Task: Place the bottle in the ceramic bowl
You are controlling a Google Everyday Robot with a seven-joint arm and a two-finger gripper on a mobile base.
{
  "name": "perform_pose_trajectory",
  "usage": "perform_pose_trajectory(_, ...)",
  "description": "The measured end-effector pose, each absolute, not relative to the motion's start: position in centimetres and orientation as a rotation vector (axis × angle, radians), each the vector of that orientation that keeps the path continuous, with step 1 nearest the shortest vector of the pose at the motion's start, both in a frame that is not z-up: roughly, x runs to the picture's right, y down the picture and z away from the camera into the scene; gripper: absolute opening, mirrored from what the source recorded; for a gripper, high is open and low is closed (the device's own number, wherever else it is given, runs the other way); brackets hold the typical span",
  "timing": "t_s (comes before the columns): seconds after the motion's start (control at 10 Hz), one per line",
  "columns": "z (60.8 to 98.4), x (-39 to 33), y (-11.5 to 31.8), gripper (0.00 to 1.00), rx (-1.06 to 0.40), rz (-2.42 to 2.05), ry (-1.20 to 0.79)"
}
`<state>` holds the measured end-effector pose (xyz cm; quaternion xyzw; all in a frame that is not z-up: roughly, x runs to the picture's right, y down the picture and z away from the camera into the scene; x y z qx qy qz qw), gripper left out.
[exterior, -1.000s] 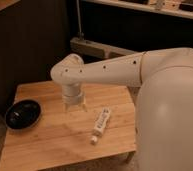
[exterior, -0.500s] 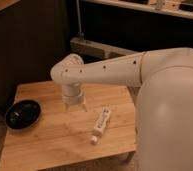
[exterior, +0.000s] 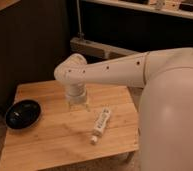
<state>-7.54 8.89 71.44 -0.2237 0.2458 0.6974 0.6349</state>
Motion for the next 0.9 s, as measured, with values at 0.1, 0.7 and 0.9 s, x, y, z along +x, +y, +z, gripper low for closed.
perform_pose_trajectory(0.1,72.2,-5.7,8.8,0.65,-0.49,1.653,0.583)
perform_pose_trajectory(0.7,75.9,0.9,10.3,0.65,-0.501,1.813,0.603)
perform_pose_trajectory(0.9,78.0,1.8,11.6,0.65,-0.514,1.836,0.617)
